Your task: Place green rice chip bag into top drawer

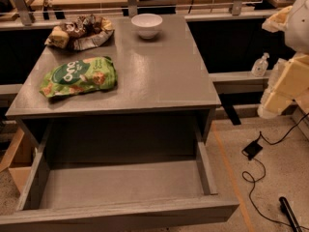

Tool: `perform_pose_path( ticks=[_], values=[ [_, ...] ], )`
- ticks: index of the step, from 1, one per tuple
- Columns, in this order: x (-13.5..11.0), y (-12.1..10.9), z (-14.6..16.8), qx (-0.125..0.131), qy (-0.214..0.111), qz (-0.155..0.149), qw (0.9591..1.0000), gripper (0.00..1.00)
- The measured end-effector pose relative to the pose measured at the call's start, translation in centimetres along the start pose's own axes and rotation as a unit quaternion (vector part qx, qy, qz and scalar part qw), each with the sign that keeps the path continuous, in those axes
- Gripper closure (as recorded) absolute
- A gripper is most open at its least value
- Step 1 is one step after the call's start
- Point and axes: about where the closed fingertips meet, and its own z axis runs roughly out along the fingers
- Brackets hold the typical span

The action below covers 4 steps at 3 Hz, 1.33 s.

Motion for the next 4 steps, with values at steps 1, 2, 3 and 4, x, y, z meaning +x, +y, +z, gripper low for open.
perform_pose_path(
  ticks=[1, 2, 3, 4],
  values=[
    [-3.4, -2.1, 1.6, -0.012, -0.059, -0.015, 0.9981, 0.0],
    [-10.1, -5.5, 5.1, -0.039, -0.14, -0.027, 0.989, 0.0],
    [-14.5, -7.4, 7.1, -0.06, -0.181, -0.032, 0.9811, 0.0],
    [-14.5, -7.4, 7.1, -0.06, -0.181, -0.032, 0.9811, 0.0]
  ],
)
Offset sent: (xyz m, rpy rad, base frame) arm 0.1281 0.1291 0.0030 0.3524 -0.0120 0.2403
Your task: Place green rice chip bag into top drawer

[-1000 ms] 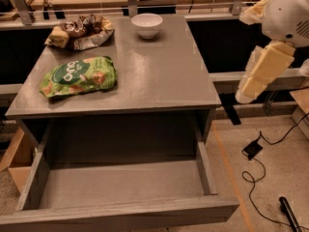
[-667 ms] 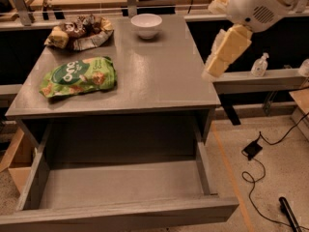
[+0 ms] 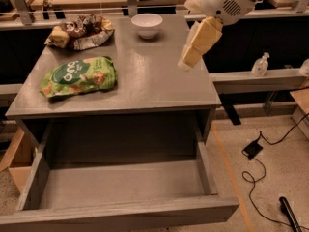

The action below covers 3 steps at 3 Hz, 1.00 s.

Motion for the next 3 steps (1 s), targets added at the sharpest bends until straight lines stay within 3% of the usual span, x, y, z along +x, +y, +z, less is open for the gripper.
perform_pose_path(
  ticks=[1, 2, 3],
  values=[
    [-2.7, -0.9, 1.9, 0.005, 0.007, -0.038, 0.9993, 0.0],
    [-7.3, -2.1, 4.8, 0.012, 0.031, -0.1, 0.9944, 0.0],
    [-11.2, -2.9, 8.3, 0.004, 0.042, -0.144, 0.9887, 0.0]
  ],
)
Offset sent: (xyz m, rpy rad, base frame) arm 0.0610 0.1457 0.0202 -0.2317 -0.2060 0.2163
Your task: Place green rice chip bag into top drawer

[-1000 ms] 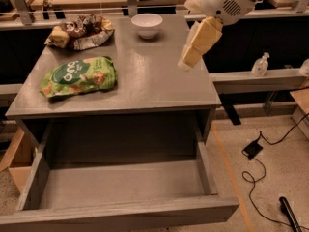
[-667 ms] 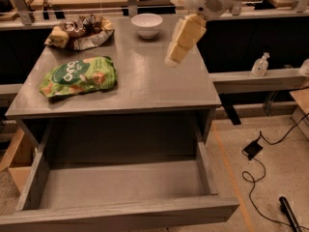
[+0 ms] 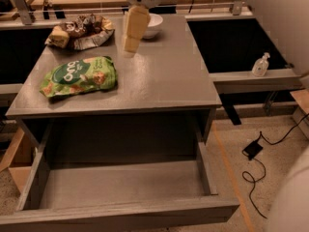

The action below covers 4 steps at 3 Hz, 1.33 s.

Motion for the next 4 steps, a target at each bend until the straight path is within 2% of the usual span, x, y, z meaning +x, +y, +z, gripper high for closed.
perform_pose_path(
  ticks=[1, 2, 3, 4],
  values=[
    [-2.7, -0.2, 4.3, -0.034, -0.003, -0.028, 0.999, 0.0],
    [-3.8, 0.2, 8.9, -0.068, -0.014, -0.033, 0.997, 0.0],
    [-3.9, 0.4, 12.4, -0.083, -0.02, -0.025, 0.996, 0.0],
    [-3.5, 0.2, 15.7, -0.09, -0.036, -0.003, 0.9953, 0.0]
  ],
)
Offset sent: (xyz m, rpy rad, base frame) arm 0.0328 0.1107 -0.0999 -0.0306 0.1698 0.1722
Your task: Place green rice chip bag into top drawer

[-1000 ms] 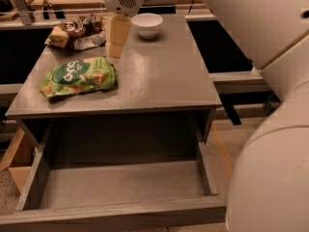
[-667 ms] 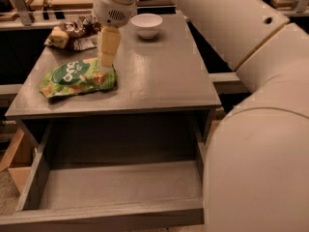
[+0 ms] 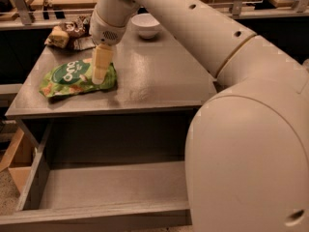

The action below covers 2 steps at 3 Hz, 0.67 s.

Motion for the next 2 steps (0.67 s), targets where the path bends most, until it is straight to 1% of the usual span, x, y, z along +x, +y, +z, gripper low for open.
perform_pose_path(
  ticks=[1, 2],
  values=[
    [0.1, -0.8, 2.7, -0.009, -0.011, 0.009, 0.9999, 0.0],
    [0.2, -1.1, 4.9, -0.022, -0.017, 0.015, 0.9995, 0.0]
  ],
)
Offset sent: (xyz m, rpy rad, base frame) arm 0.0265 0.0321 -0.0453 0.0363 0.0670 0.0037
